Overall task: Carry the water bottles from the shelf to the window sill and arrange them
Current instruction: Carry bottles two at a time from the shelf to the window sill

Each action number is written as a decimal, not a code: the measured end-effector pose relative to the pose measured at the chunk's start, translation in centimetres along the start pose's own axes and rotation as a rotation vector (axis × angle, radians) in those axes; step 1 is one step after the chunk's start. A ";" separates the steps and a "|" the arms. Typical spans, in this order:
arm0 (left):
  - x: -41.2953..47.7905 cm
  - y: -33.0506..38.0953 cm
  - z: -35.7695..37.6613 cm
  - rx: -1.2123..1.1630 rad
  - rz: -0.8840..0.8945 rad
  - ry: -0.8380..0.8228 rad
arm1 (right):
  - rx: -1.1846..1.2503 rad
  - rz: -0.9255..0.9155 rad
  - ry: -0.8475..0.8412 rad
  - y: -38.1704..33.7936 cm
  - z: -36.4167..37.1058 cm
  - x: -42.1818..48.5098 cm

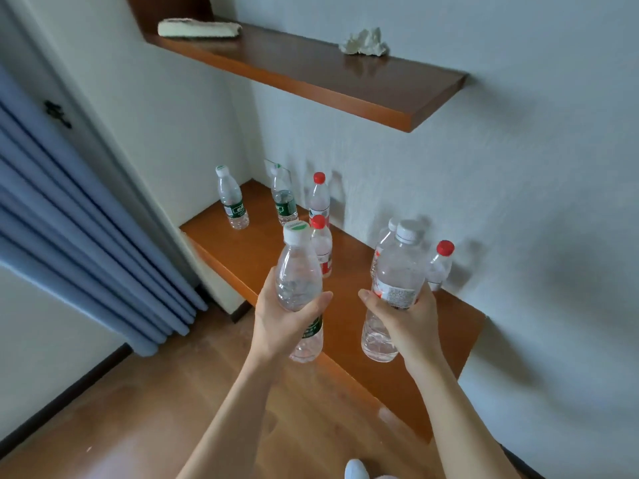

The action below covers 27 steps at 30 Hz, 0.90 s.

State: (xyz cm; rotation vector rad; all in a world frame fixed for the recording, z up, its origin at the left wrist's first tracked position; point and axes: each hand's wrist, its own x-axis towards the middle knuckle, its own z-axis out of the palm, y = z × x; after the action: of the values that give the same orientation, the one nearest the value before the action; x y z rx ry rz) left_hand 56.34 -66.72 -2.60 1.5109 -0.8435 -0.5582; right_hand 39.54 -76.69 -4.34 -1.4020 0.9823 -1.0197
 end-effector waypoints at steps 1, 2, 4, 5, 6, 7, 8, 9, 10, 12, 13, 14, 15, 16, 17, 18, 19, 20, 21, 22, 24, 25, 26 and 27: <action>-0.5 0.1 -0.9 0.013 -0.009 0.043 | -0.001 -0.007 -0.049 -0.3 0.8 -0.2; -1.0 0.1 -1.8 0.025 -0.017 0.090 | 0.003 -0.015 -0.103 -0.5 1.6 -0.4; -1.9 0.4 -3.6 0.035 -0.038 0.196 | 0.017 -0.036 -0.221 -1.1 3.3 -0.6; -2.5 0.6 -4.5 0.035 -0.044 0.247 | 0.025 -0.044 -0.281 -1.4 4.2 -0.7; -3.2 0.9 -5.4 0.038 -0.046 0.294 | 0.029 -0.051 -0.338 -1.8 5.1 -0.9; -3.9 1.2 -6.3 0.049 -0.049 0.341 | 0.030 -0.061 -0.394 -2.1 6.0 -1.1; -4.8 1.4 -7.1 0.064 -0.055 0.391 | 0.032 -0.070 -0.448 -2.2 6.9 -1.3; -5.7 1.6 -7.9 0.075 -0.068 0.448 | 0.033 -0.075 -0.504 -2.3 7.7 -1.7; -6.7 1.7 -8.7 0.075 -0.085 0.511 | 0.033 -0.081 -0.558 -2.3 8.6 -2.0; -8.9 1.8 -10.3 0.067 -0.120 0.635 | 0.030 -0.110 -0.651 -2.2 10.5 -2.9; -10.1 1.8 -11.0 0.073 -0.138 0.689 | 0.026 -0.123 -0.691 -2.2 11.5 -3.4; -11.3 1.7 -11.7 0.081 -0.158 0.738 | 0.017 -0.135 -0.729 -2.2 12.3 -4.1; -12.6 1.7 -12.4 0.083 -0.173 0.783 | 0.007 -0.153 -0.770 -2.2 13.2 -4.8; -13.9 1.7 -13.0 0.076 -0.181 0.829 | -0.003 -0.177 -0.817 -2.2 14.1 -5.5; -15.0 1.7 -13.5 0.073 -0.183 0.874 | -0.014 -0.195 -0.860 -2.3 15.0 -6.2; -16.0 1.7 -14.1 0.081 -0.179 0.918 | -0.026 -0.203 -0.896 -2.3 15.9 -6.9; -17.0 1.8 -14.6 0.098 -0.175 0.956 | -0.037 -0.203 -0.927 -2.4 16.8 -7.6; -17.9 1.8 -15.1 0.114 -0.167 0.991 | -0.043 -0.192 -0.960 -2.4 17.7 -8.3; -18.7 1.7 -15.7 0.125 -0.160 1.026 | -0.043 -0.167 -0.999 -2.5 18.7 -9.0; -19.4 1.6 -16.4 0.134 -0.157 1.059 | -0.045 -0.142 -1.039 -2.4 19.7 -9.7; -20.7 1.2 -17.7 0.155 -0.168 1.109 | -0.058 -0.112 -1.104 -2.3 21.6 -11.0; -21.1 0.9 -18.4 0.162 -0.175 1.130 | -0.059 -0.099 -1.126 -2.2 22.6 -11.6; -21.4 0.5 -19.3 0.163 -0.182 1.152 | -0.058 -0.089 -1.142 -2.1 23.7 -12.1; -21.7 0.1 -20.2 0.158 -0.188 1.177 | -0.060 -0.088 -1.153 -2.1 24.8 -12.5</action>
State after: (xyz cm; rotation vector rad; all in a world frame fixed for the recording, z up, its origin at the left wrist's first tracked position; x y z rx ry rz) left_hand 58.50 -37.17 -2.74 1.7177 0.1788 0.3111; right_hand 59.73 -57.49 -4.01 -1.7318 0.0864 -0.1102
